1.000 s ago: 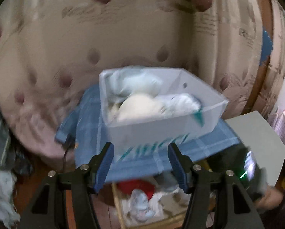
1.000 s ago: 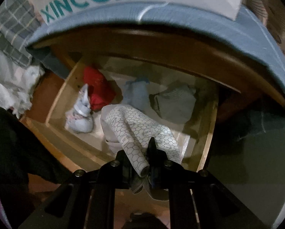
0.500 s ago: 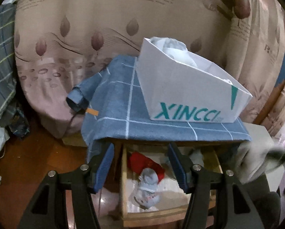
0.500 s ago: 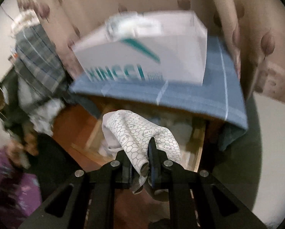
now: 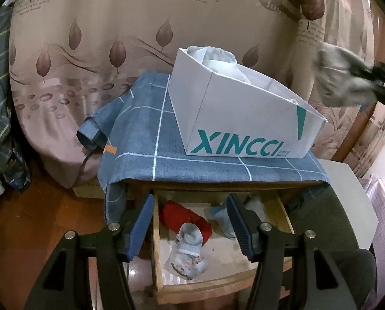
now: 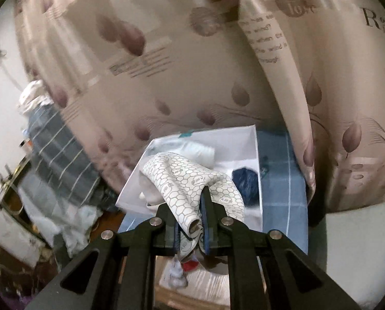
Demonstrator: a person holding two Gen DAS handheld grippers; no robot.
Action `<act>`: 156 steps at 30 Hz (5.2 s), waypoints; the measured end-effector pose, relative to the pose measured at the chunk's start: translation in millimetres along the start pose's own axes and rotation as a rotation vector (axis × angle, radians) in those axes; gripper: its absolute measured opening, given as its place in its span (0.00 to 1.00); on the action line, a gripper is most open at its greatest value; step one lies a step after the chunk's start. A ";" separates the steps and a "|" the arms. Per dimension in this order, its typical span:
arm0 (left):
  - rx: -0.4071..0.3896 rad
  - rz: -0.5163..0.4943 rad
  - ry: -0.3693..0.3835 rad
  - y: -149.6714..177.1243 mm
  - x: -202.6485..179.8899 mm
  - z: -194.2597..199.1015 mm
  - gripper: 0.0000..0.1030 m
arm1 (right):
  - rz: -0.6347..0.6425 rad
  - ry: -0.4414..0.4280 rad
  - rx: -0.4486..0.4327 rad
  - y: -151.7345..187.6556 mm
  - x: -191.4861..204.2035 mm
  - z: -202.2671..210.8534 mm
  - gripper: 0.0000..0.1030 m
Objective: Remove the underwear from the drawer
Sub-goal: 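Carry the grey patterned underwear into the box and open the right gripper, then move both grippers back over the open drawer, then reach the left gripper into the drawer and grasp the white pink-patterned sock, then lift the white pink-patterned sock out of the drawer with the left gripper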
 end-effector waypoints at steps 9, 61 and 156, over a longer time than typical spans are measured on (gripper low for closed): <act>0.005 -0.042 -0.001 1.5 -5.8 -3.6 0.58 | -0.018 0.095 0.046 -1.6 -19.0 -78.2 0.13; 0.200 0.014 -0.045 15.0 12.1 -35.5 0.58 | -0.038 0.220 -0.210 182.1 -45.4 69.7 1.00; 0.408 -0.311 0.111 71.1 -105.6 -82.0 0.20 | 0.047 0.102 0.005 204.6 -44.4 48.8 1.00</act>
Point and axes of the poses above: each gripper's, at about its wrist camera, not at the fingertips, and z roughly against the way its jaws point, x to its left, y to its underside, the point moved 1 cm from there along -z, roughly the way its jaws point, and after that the axes turned 13 degrees about -x, right-handed, at the moved point
